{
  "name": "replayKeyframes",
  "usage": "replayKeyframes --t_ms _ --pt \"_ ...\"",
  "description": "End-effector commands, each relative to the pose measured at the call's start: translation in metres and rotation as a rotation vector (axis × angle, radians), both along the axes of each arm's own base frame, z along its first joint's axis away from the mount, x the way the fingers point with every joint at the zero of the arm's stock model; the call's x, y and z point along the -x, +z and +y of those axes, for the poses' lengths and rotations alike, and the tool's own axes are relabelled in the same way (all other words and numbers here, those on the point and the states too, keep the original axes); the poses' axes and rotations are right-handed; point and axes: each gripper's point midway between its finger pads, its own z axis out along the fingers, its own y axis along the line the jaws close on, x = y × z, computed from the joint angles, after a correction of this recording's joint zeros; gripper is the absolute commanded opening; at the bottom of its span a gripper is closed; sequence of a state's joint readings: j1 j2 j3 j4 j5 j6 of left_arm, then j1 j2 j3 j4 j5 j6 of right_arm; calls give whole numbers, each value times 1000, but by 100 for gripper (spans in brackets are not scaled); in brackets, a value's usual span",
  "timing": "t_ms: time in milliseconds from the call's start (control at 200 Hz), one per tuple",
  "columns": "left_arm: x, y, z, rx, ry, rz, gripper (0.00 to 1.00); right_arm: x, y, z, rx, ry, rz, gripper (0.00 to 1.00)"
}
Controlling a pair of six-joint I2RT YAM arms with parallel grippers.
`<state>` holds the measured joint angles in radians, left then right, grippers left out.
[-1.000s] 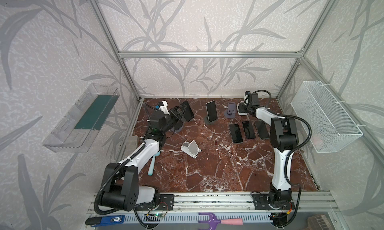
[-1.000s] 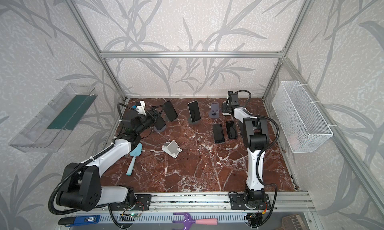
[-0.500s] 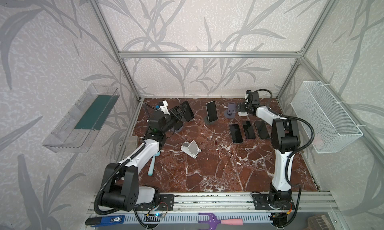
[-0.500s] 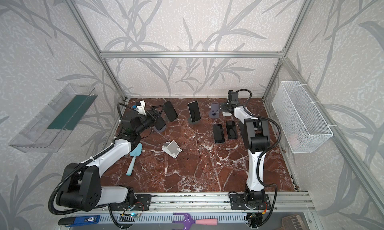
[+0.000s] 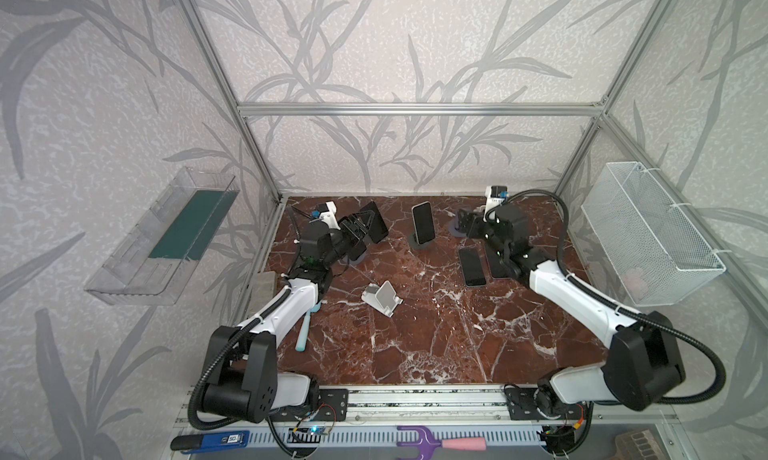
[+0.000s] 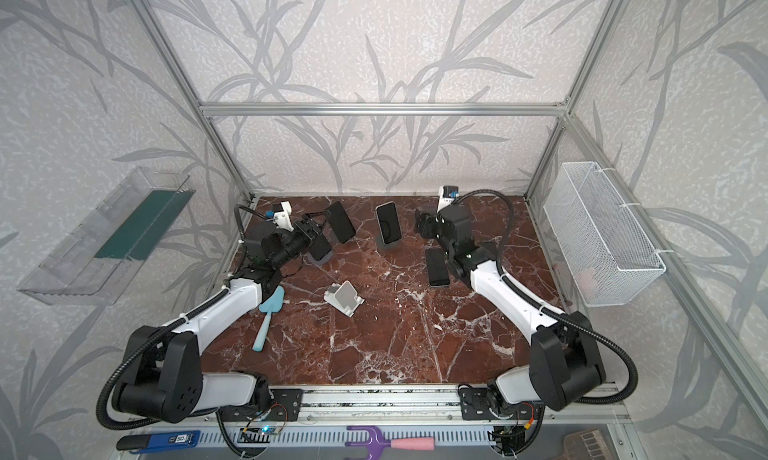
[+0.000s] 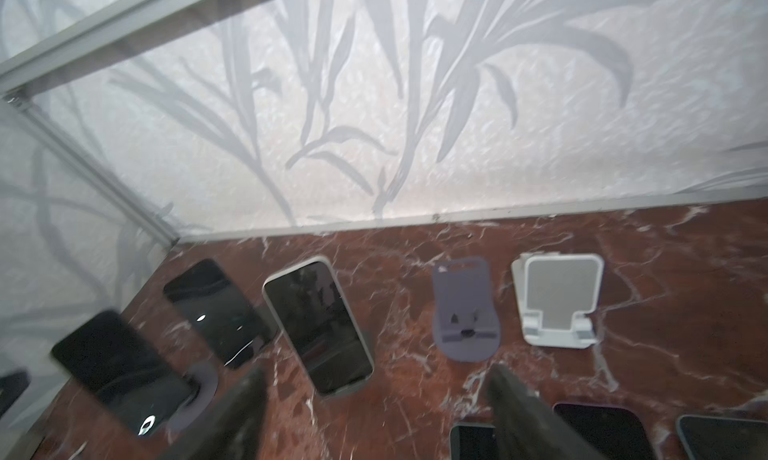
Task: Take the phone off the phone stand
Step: 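Raise the right gripper and move it back toward the standing phones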
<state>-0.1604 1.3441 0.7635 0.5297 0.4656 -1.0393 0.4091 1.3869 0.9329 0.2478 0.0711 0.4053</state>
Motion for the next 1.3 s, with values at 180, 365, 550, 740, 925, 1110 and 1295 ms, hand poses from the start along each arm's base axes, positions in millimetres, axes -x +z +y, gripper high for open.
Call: replayKeyframes --t_ms 180,365,550,740,925,1110,1295 --pt "1 7 6 -25 28 3 81 47 -1 45 -23 319 20 63" --pt "5 2 14 -60 77 51 81 49 -22 39 14 251 86 62" --pt "14 3 29 -78 157 56 78 32 -23 39 168 189 68 65" --pt "31 19 50 -75 275 -10 77 -5 -11 70 326 234 -40 80" --pt "31 33 43 -78 230 -54 78 -38 -12 97 357 284 -71 89" --pt "23 30 25 -52 143 -58 78 -72 -31 124 350 324 -27 94" --pt "20 29 17 -25 101 -53 78 -102 -41 135 317 286 12 99"
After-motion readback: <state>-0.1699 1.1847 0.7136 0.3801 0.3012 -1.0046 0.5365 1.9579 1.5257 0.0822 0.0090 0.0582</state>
